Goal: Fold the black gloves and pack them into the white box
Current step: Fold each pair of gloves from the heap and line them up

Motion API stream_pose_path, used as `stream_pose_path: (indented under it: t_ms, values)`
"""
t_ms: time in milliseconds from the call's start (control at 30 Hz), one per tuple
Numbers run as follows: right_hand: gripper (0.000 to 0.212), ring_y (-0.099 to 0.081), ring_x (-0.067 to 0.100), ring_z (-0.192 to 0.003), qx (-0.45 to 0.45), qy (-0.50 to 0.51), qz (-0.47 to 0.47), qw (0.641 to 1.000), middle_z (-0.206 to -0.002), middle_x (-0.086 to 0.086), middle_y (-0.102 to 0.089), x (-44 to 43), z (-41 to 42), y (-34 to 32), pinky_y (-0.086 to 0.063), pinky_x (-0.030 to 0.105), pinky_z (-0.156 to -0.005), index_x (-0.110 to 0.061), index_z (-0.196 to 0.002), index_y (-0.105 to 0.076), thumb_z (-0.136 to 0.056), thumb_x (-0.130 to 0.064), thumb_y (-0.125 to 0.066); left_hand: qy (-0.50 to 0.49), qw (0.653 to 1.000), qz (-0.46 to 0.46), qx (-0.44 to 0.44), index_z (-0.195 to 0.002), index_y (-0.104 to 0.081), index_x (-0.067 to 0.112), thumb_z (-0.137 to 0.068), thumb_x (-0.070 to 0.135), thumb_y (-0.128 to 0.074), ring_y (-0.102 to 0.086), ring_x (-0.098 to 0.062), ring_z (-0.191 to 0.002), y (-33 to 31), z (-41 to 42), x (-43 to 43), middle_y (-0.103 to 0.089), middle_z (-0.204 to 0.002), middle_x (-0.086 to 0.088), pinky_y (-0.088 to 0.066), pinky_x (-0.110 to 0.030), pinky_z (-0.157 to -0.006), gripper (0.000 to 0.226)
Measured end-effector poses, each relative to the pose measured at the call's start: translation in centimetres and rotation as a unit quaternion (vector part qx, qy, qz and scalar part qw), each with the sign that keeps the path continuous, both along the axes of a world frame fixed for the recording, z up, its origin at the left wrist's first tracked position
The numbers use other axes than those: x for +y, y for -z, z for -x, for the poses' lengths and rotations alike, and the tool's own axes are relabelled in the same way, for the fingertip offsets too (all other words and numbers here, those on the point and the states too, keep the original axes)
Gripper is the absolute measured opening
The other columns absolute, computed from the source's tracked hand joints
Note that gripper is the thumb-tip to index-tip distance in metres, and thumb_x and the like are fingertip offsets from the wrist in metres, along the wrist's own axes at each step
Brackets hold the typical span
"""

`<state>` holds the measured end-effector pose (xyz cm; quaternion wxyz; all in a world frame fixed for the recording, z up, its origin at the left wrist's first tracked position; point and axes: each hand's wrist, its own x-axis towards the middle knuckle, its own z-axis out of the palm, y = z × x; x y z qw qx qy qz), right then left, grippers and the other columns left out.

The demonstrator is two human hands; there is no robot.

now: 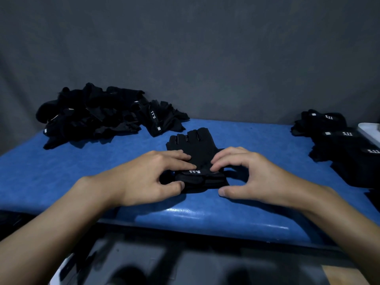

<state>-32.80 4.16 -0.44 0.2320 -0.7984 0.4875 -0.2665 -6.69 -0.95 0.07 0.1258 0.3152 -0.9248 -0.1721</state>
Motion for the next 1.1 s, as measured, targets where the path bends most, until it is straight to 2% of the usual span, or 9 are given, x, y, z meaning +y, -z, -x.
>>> stream_pose_path:
  t_ms: [133,233,333,433,533,667,833,1000,1100]
  values:
    - [0.039,-0.05,0.0,-0.121,0.019,-0.007,0.0,1.0,-0.118,-0.023,-0.058,-0.05,0.19,-0.13,-0.036,0.016,-0.105,-0.031,-0.109,-0.069,-0.076,-0.015,-0.081,-0.009,1.0,-0.001,-0.019,-0.145,-0.048,0.031,-0.074,0.063,-0.037,-0.019,0.009,-0.143,0.33,0.05,0.04,-0.037,-0.156,0.012,-0.005,0.003,-0.107,0.078]
    - [0.036,-0.052,0.0,-0.12,0.013,-0.002,0.006,1.0,-0.117,-0.021,-0.06,-0.07,0.18,-0.01,-0.038,0.019,-0.105,-0.029,-0.109,-0.07,-0.078,-0.013,-0.079,-0.016,0.999,0.016,-0.03,-0.149,-0.04,0.033,-0.078,0.058,-0.054,-0.019,0.008,-0.144,0.43,0.12,0.12,-0.033,-0.157,0.013,-0.007,0.002,-0.107,0.076]
    - [0.031,-0.057,0.002,-0.115,-0.006,0.002,0.02,1.0,-0.113,-0.02,-0.063,-0.07,0.16,-0.01,-0.043,0.02,-0.101,-0.026,-0.108,-0.072,-0.079,-0.013,-0.078,-0.018,0.999,0.024,-0.01,-0.15,-0.035,0.038,-0.08,0.045,-0.072,-0.035,0.007,-0.136,0.29,0.0,0.19,-0.041,-0.148,0.021,-0.023,-0.006,-0.11,0.079]
    - [0.028,-0.061,0.002,-0.109,-0.014,0.005,0.03,0.999,-0.109,-0.019,-0.066,-0.18,0.14,0.02,-0.046,0.019,-0.095,-0.023,-0.108,-0.073,-0.082,-0.014,-0.077,-0.002,0.998,0.063,0.012,-0.139,-0.051,0.036,-0.076,0.052,-0.067,-0.05,0.003,-0.123,0.24,-0.18,0.13,-0.05,-0.134,0.023,-0.045,-0.028,-0.103,0.067]
    - [0.024,-0.062,0.003,-0.105,-0.022,0.005,0.031,0.999,-0.106,-0.02,-0.067,-0.2,0.08,-0.04,-0.046,0.017,-0.091,-0.023,-0.106,-0.074,-0.084,-0.013,-0.075,-0.001,0.993,0.119,0.001,-0.132,-0.057,0.036,-0.077,0.057,-0.062,-0.057,-0.002,-0.115,0.08,-0.21,0.27,-0.055,-0.127,0.022,-0.053,-0.035,-0.091,0.059]
    - [0.016,-0.063,0.005,-0.102,-0.023,0.002,0.036,0.999,-0.101,-0.016,-0.069,-0.02,-0.16,-0.32,-0.048,0.022,-0.09,-0.018,-0.099,-0.076,-0.087,-0.009,-0.07,0.01,0.989,0.149,-0.001,-0.137,-0.052,0.035,-0.077,0.062,-0.061,-0.061,-0.008,-0.112,0.2,-0.09,0.47,-0.06,-0.126,0.018,-0.055,-0.037,-0.086,0.066]
    - [0.011,-0.065,0.009,-0.095,-0.033,0.024,0.023,0.999,-0.095,-0.011,-0.071,0.07,-0.29,-0.51,-0.05,0.034,-0.088,-0.019,-0.092,-0.074,-0.09,-0.011,-0.066,0.012,0.989,0.146,0.012,-0.141,-0.041,0.042,-0.073,0.063,-0.062,-0.06,-0.007,-0.109,0.13,0.05,0.73,-0.059,-0.123,0.019,-0.054,-0.034,-0.086,0.073]
    - [0.011,-0.066,0.022,-0.081,-0.045,0.051,-0.003,0.998,-0.086,-0.002,-0.071,-0.02,-0.13,-0.44,-0.052,0.05,-0.08,-0.027,-0.087,-0.072,-0.091,-0.021,-0.064,0.025,0.981,0.187,0.04,-0.131,-0.05,0.037,-0.083,0.052,-0.058,-0.067,-0.012,-0.097,0.29,0.42,0.72,-0.067,-0.114,0.014,-0.057,-0.037,-0.075,0.051]
    - [0.006,-0.065,0.017,-0.085,-0.054,0.049,0.004,0.997,-0.087,-0.005,-0.071,0.13,-0.11,-0.69,-0.052,0.043,-0.084,-0.029,-0.089,-0.072,-0.089,-0.024,-0.068,0.019,0.981,0.175,0.08,-0.123,-0.056,0.035,-0.09,0.046,-0.055,-0.067,-0.008,-0.09,0.27,0.66,0.66,-0.071,-0.105,0.014,-0.056,-0.034,-0.072,0.035]
